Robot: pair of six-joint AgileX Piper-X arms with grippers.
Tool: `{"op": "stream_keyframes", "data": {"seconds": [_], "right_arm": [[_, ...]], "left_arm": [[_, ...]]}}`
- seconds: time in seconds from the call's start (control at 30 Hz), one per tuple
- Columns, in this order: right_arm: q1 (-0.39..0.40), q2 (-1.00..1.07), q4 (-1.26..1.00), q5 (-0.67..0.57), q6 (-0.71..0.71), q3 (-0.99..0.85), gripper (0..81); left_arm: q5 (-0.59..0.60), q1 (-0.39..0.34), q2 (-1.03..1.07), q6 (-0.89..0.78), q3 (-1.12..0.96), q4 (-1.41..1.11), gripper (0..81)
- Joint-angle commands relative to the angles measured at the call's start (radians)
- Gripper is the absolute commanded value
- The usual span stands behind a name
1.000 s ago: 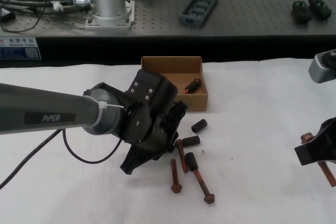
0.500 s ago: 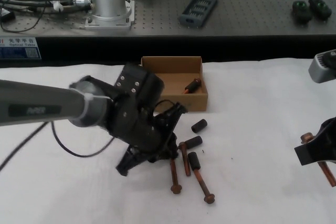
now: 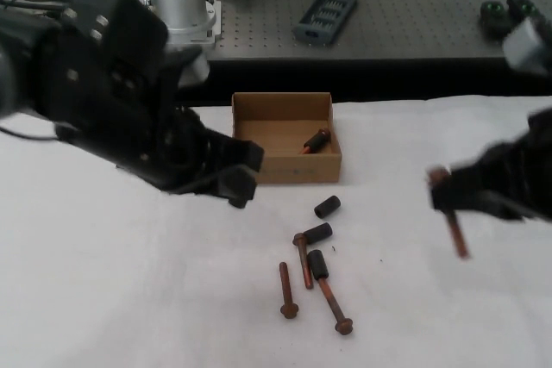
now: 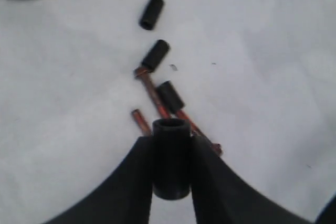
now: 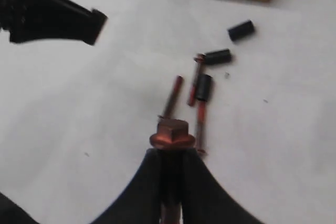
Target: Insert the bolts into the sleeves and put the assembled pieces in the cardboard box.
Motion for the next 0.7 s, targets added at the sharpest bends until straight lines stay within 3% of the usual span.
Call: {"op": "stream_keyframes", "data": {"seconds": [0.0,0.13,0.3,0.67], "right_arm": [[0.002,0.026,-0.152,-0.120,0.131,0.004,2.9],[0.002,0.081,-0.361,-0.216,0.317,0.004,2.9],[0.010,0.142,-0.589,-0.296,0.488,0.004,2.9],[0.144,0.192,-0.684,-0.274,0.560,0.004,2.9]], "left_arm": [[0.197,0.011,-0.078,0.172,0.039,0.016,0.6],[0.352,0.015,-0.178,0.245,0.119,0.012,0.6],[0.462,0.015,-0.295,0.296,0.228,-0.018,0.6],[0.514,0.025,-0.382,0.285,0.316,-0.138,0.6]]}}
